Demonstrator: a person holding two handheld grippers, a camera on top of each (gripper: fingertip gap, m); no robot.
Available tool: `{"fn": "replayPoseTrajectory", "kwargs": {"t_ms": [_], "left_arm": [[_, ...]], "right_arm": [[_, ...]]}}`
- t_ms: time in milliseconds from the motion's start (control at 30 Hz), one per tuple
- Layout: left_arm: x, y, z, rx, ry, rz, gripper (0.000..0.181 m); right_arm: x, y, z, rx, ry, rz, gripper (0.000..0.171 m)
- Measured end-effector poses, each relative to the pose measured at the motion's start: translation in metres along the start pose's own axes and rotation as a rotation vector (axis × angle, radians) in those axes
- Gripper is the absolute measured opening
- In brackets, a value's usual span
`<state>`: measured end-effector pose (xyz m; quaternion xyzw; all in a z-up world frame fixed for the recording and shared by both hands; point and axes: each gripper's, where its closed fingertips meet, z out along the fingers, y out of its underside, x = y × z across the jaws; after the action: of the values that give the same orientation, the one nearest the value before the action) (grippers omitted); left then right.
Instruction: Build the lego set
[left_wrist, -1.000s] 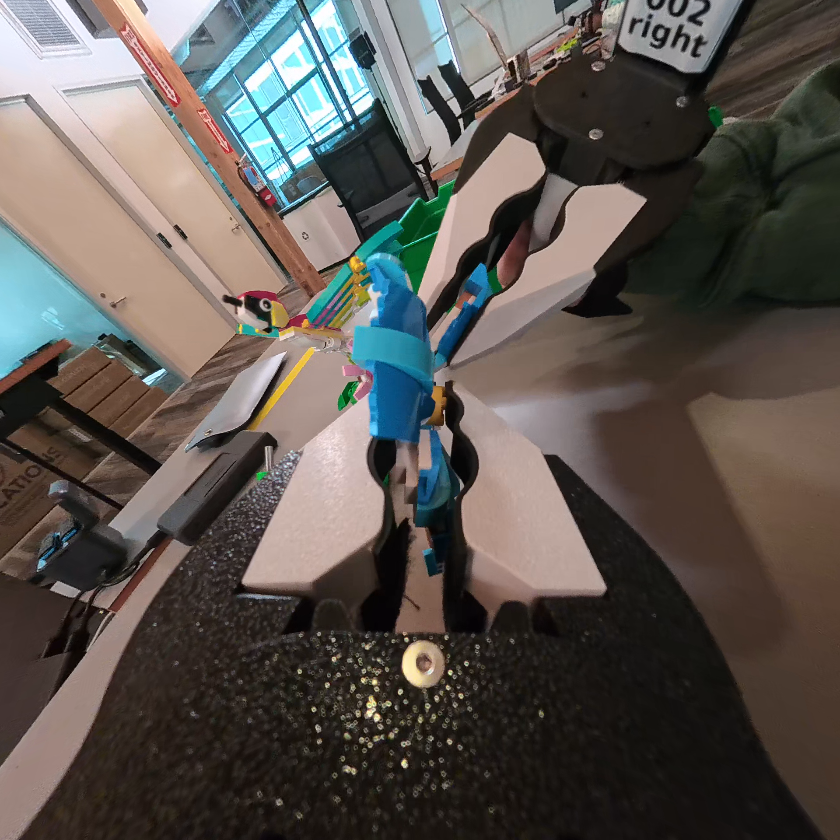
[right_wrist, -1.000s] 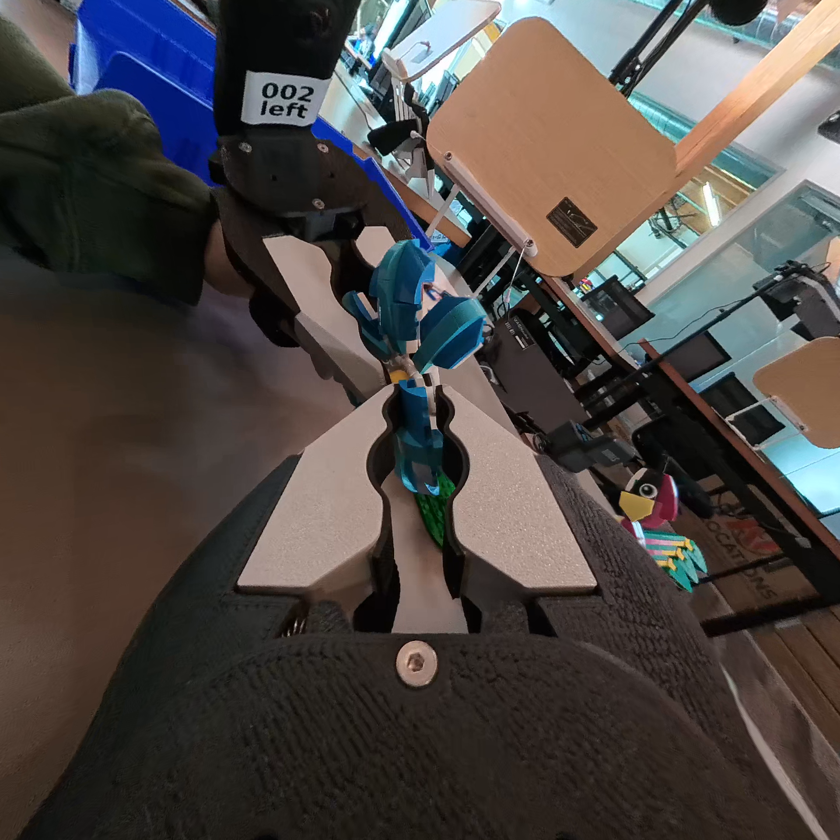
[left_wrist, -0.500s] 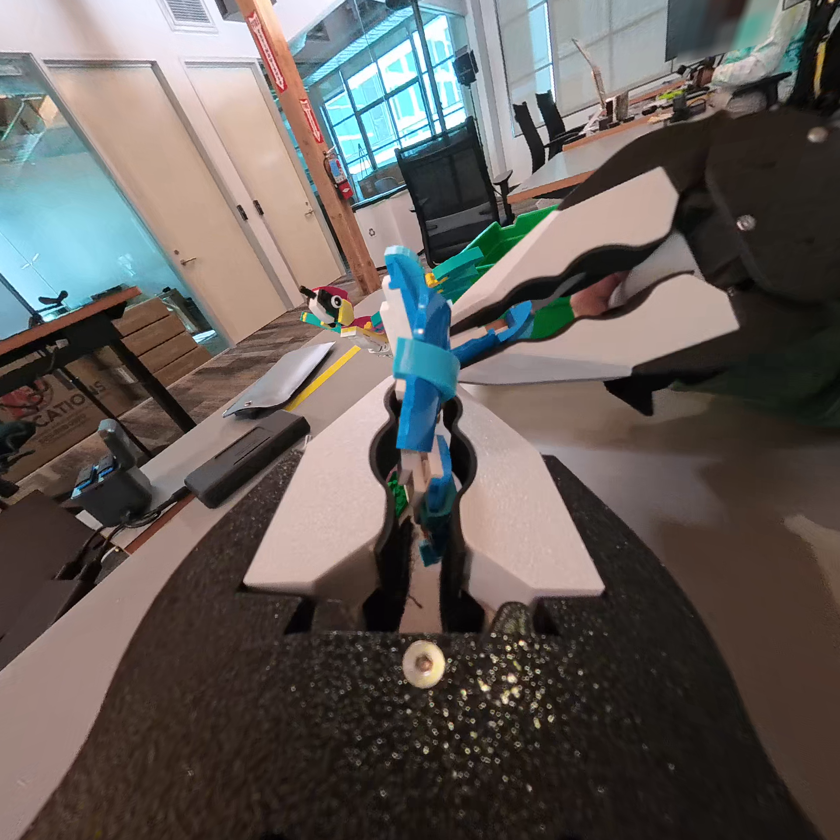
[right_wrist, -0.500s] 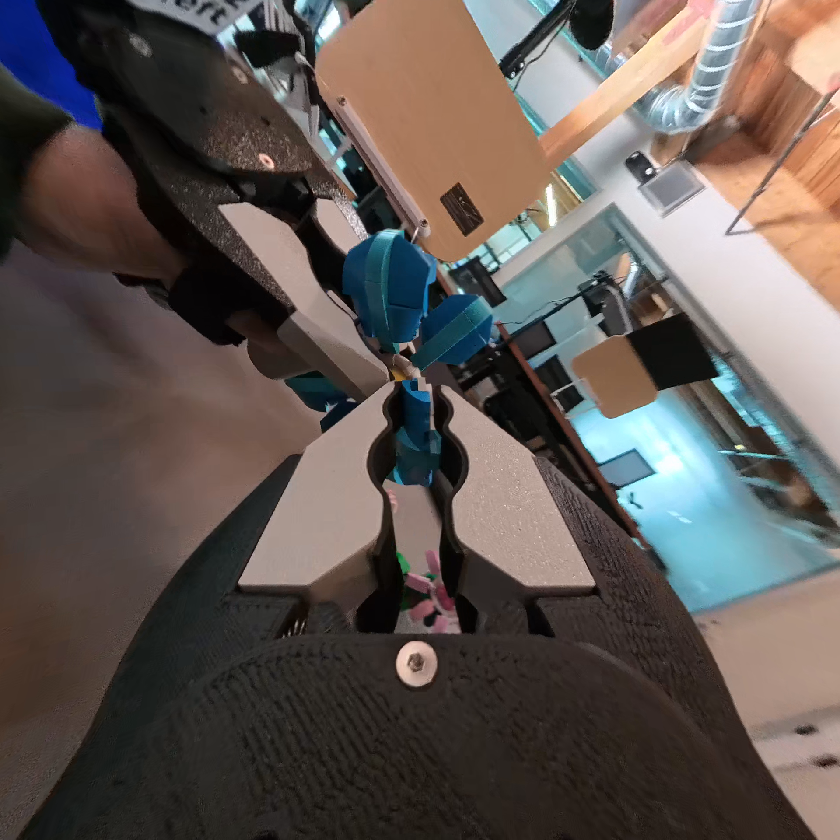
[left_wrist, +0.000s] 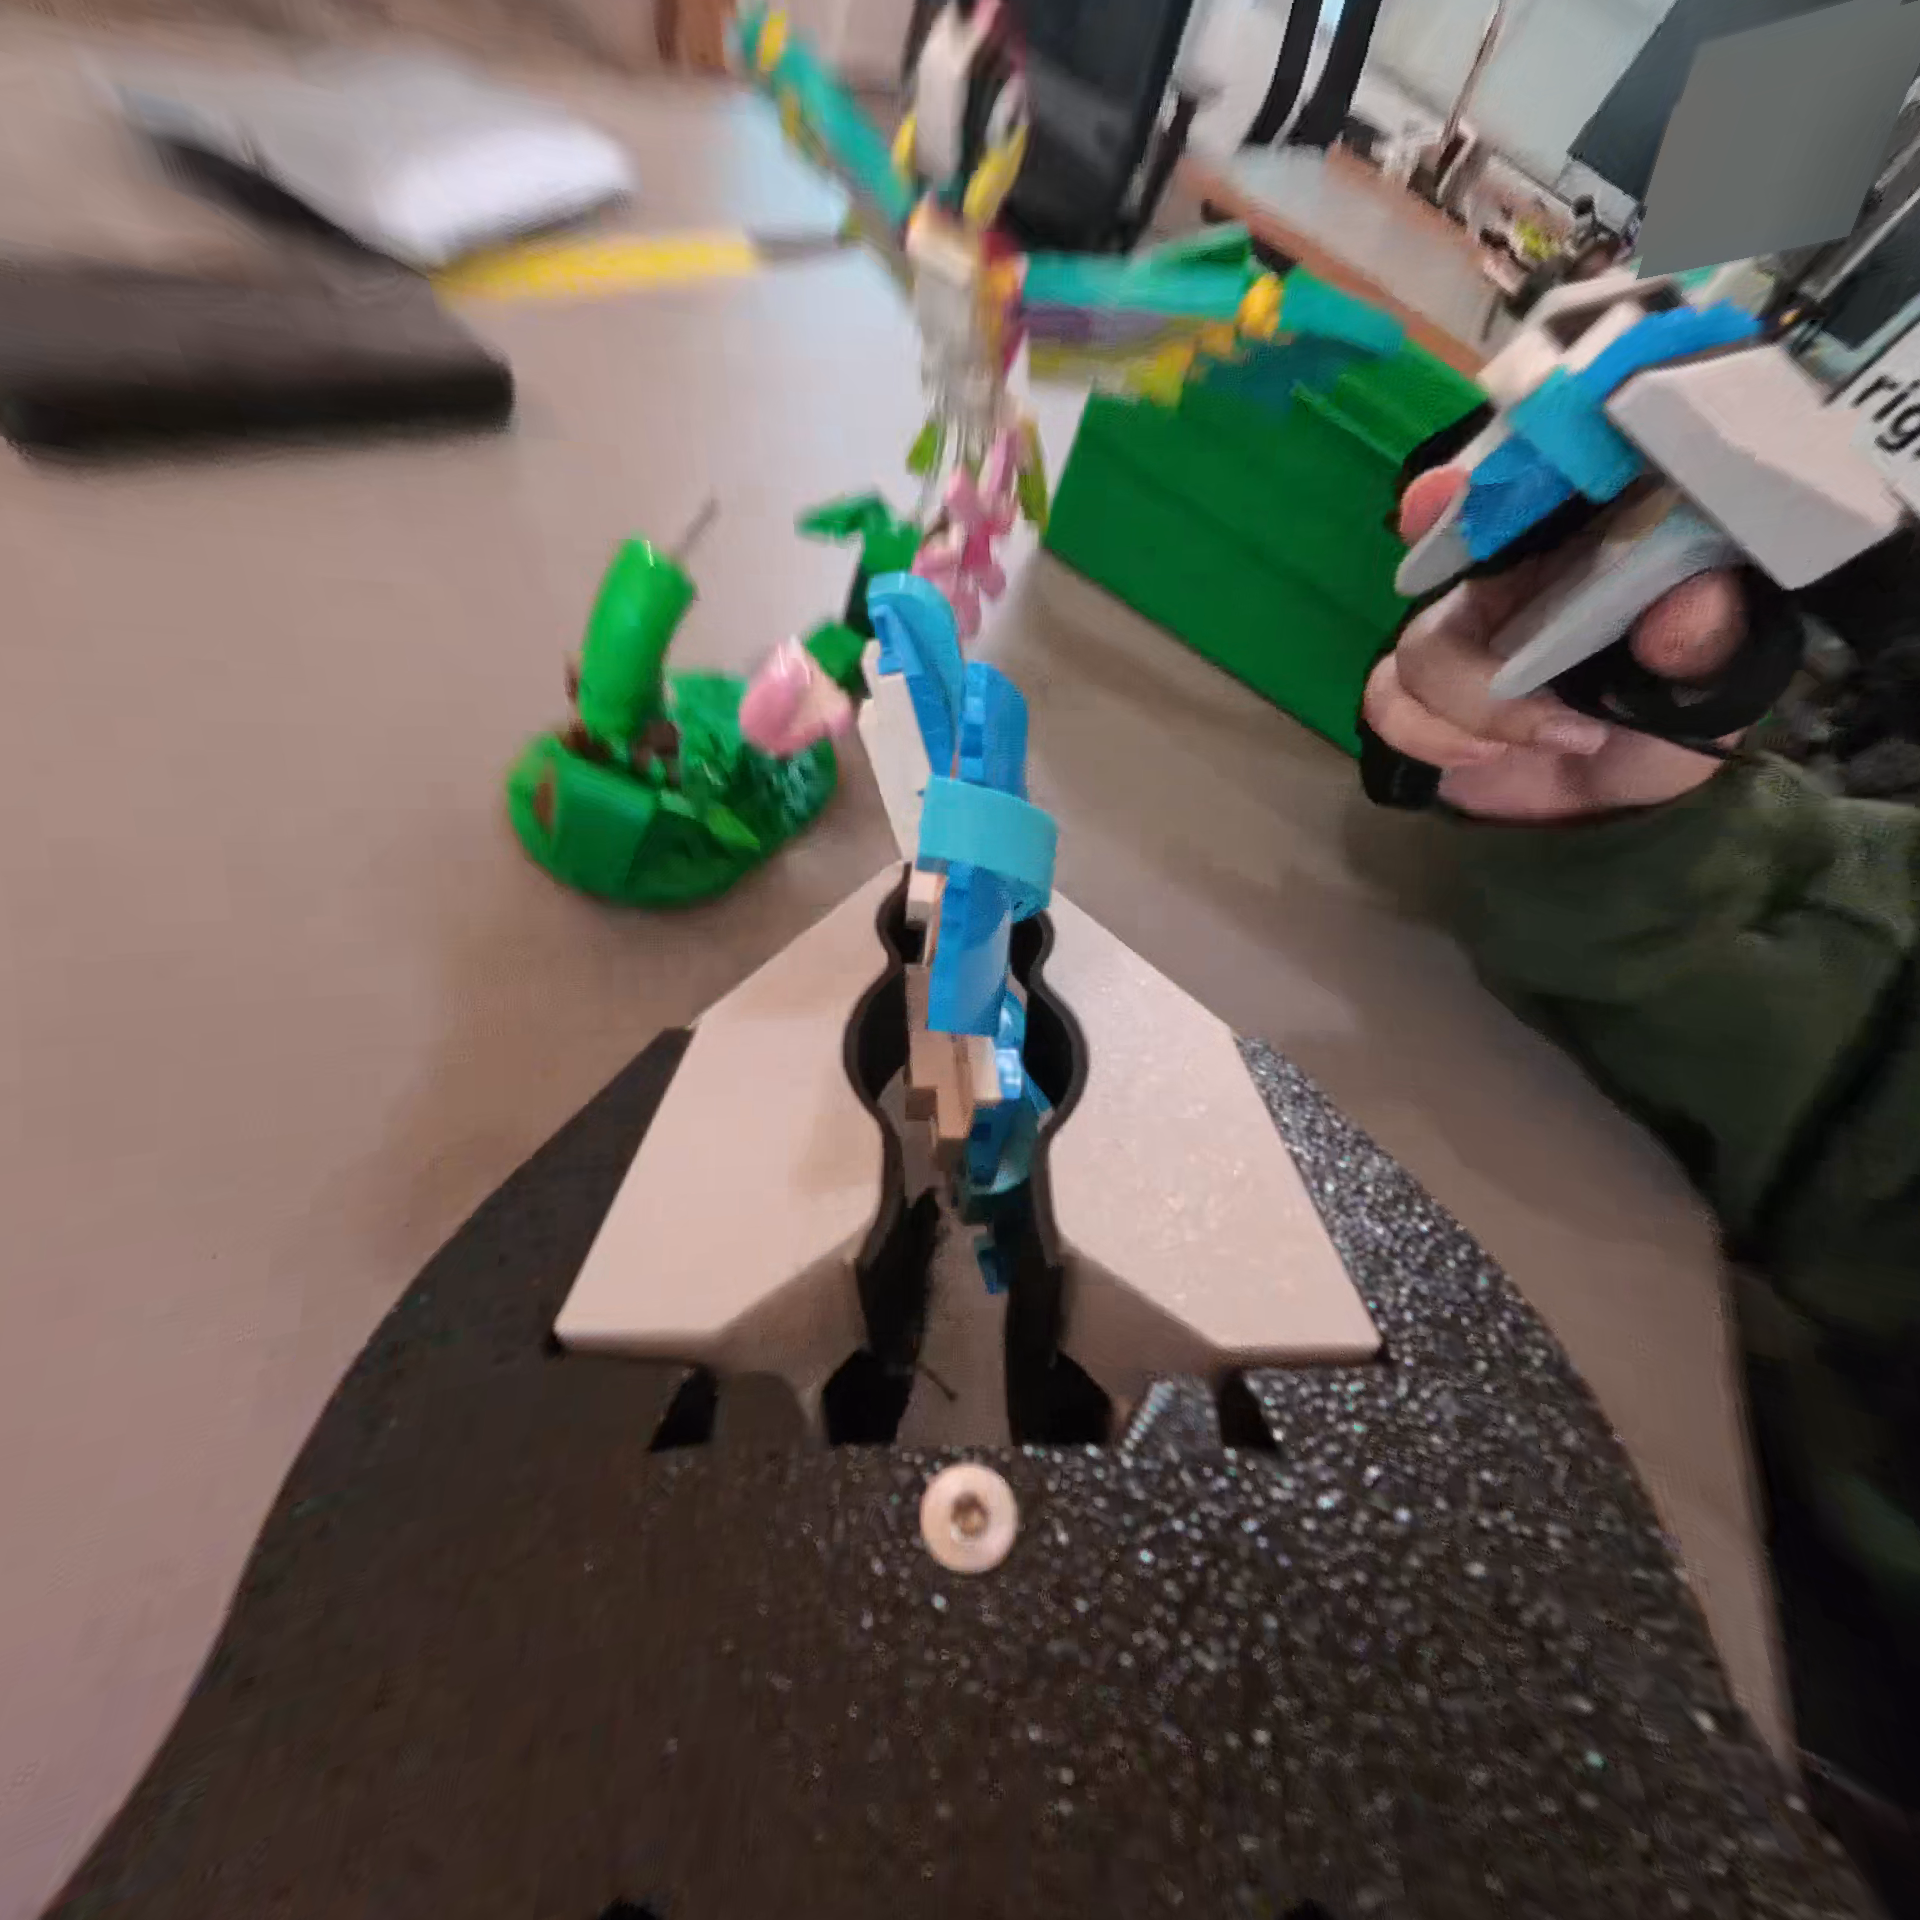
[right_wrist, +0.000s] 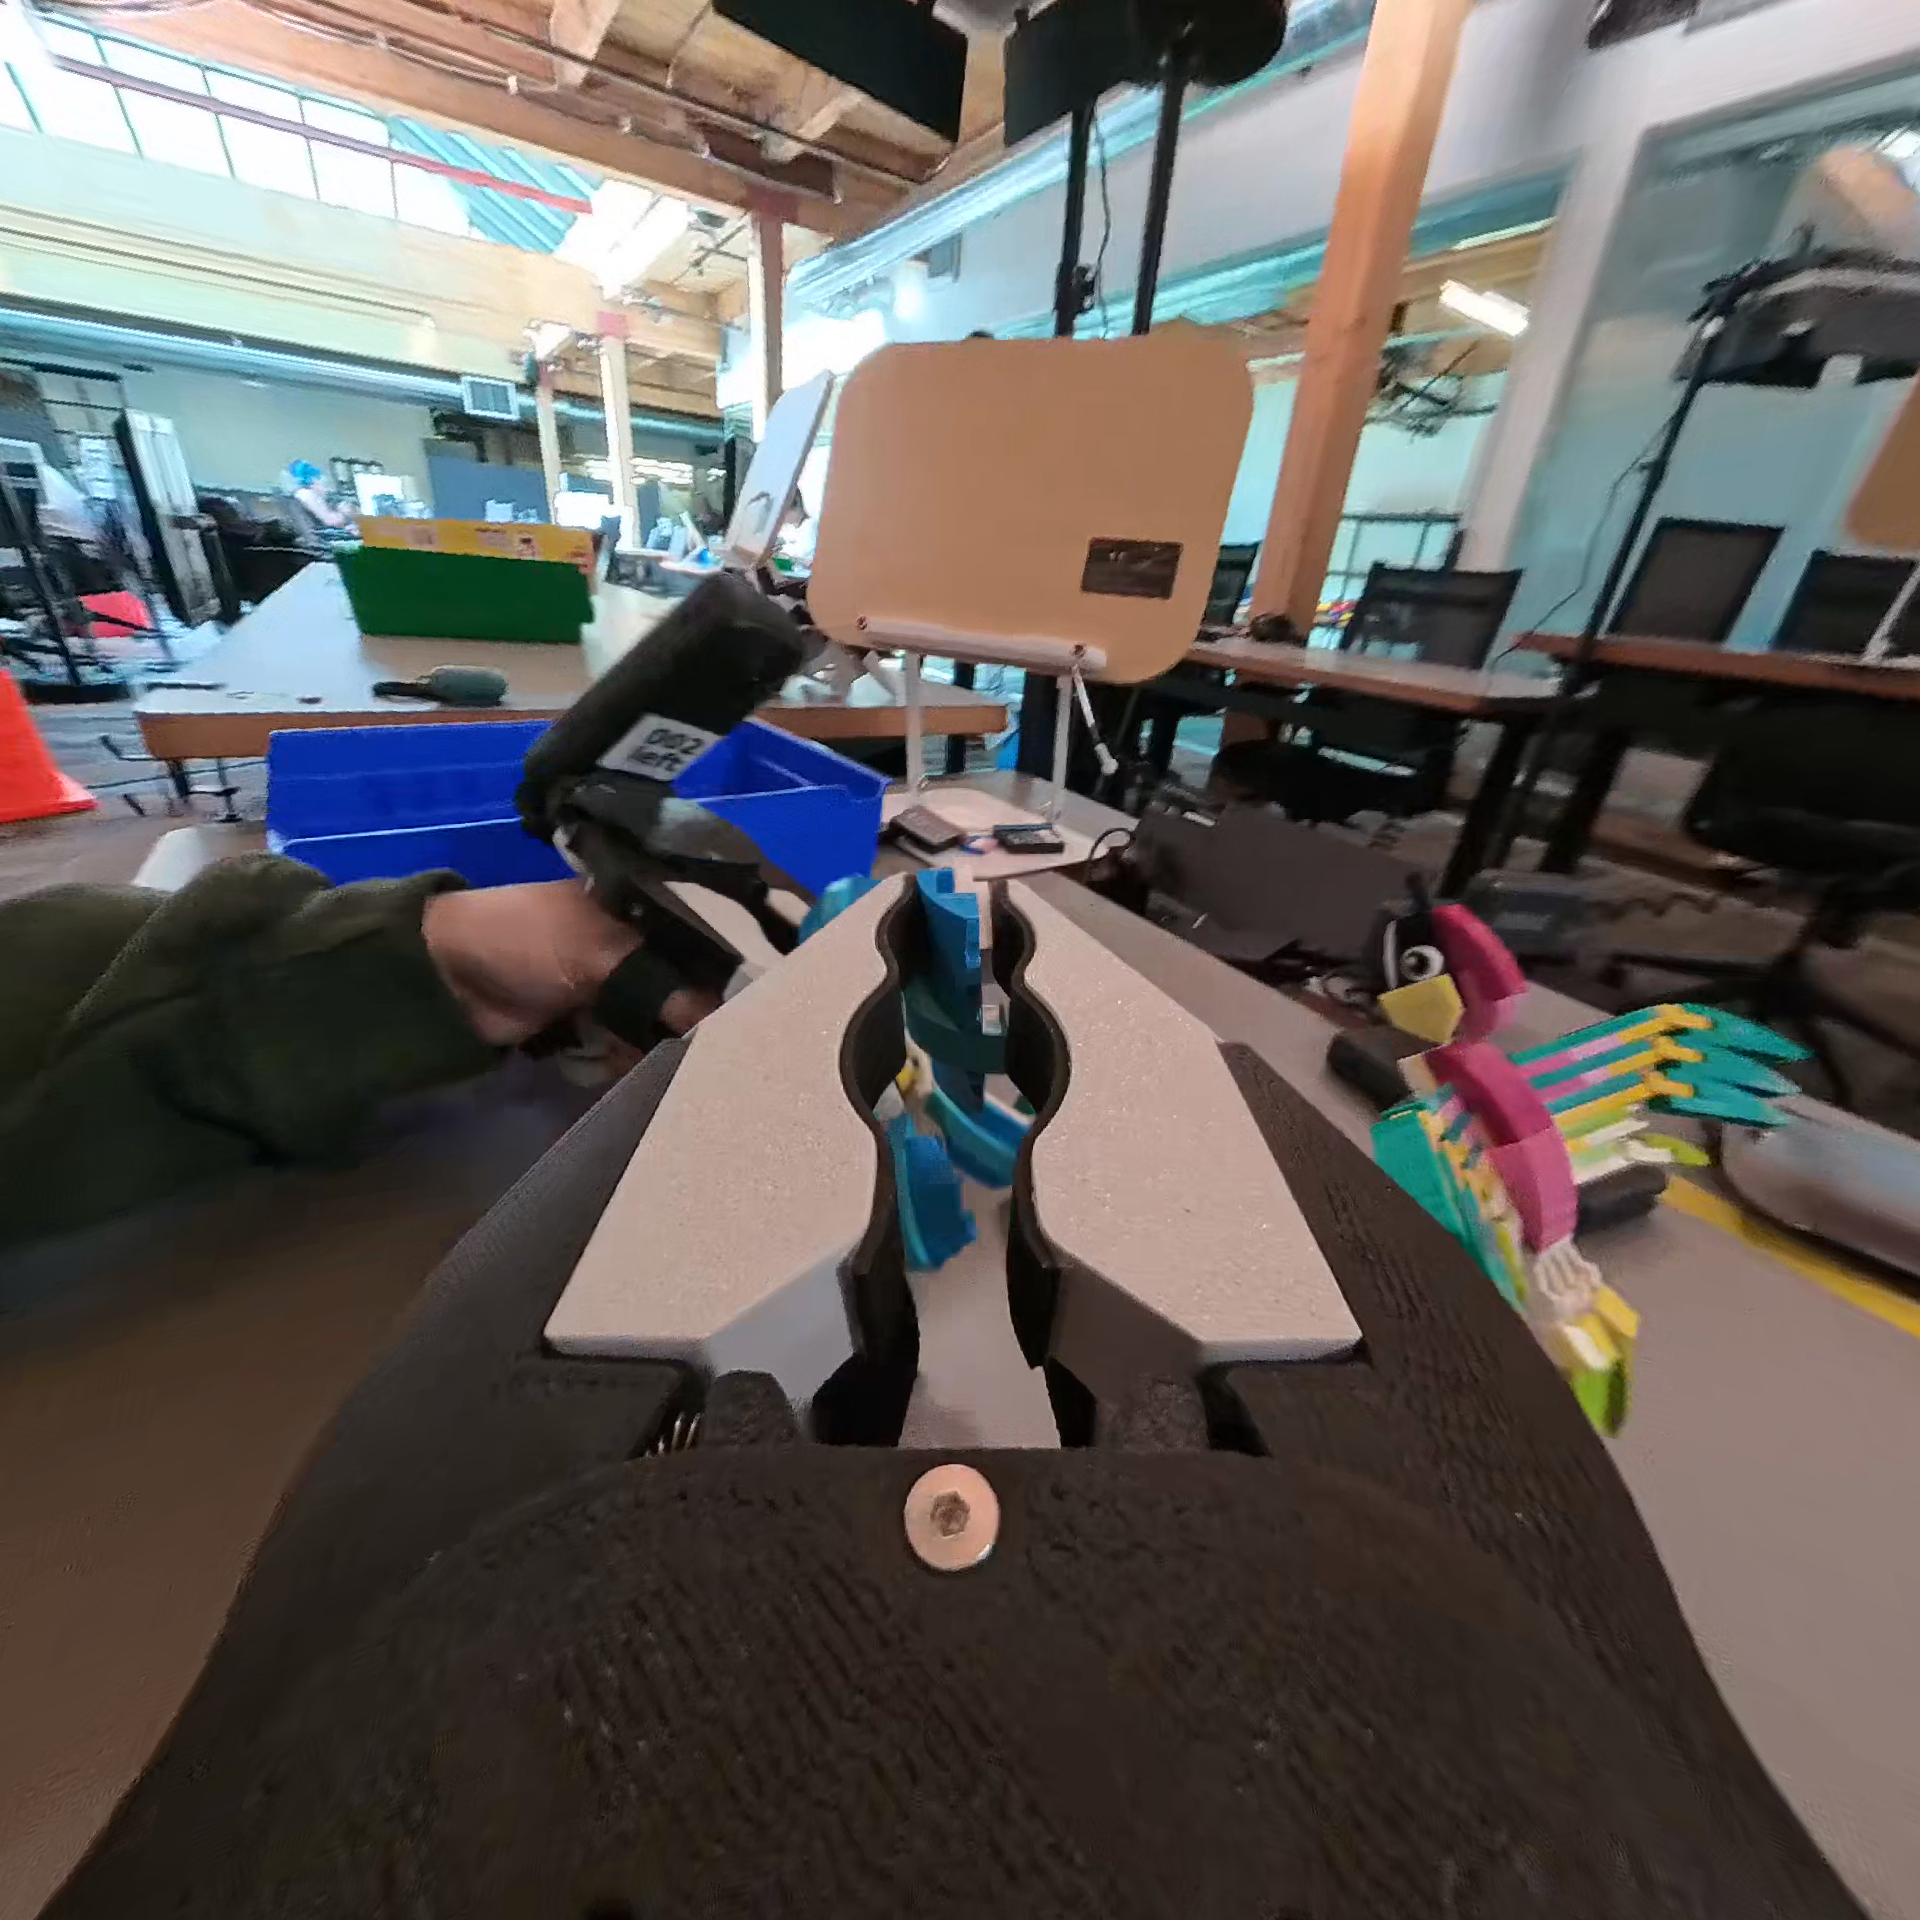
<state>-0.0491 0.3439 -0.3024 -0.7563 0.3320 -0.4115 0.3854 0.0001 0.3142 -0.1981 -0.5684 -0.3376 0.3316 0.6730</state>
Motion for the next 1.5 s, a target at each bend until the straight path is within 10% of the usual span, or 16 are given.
{"fn": "replayPoseTrajectory", "kwargs": {"t_ms": [300,733,1133,1500], "left_arm": [[-0.036,0.031,-0.004,-0.082,-0.020,-0.385,0.019],[-0.071,0.028,-0.052,-0.291,-0.644,-0.021,0.133],[0.091,-0.038,-0.017,0.229,-0.093,0.953,0.030],[0.098,-0.029,-0.012,0.239,0.304,0.422,0.049]], "right_arm": [[-0.013,0.026,0.006,-0.060,-0.245,0.416,0.011],[0.022,0.070,0.006,-0.219,-0.060,0.648,0.011],[-0.030,0.032,-0.002,-0.113,-0.544,0.983,0.012],[-0.046,0.024,-0.008,-0.095,-0.547,0.556,0.012]]}}
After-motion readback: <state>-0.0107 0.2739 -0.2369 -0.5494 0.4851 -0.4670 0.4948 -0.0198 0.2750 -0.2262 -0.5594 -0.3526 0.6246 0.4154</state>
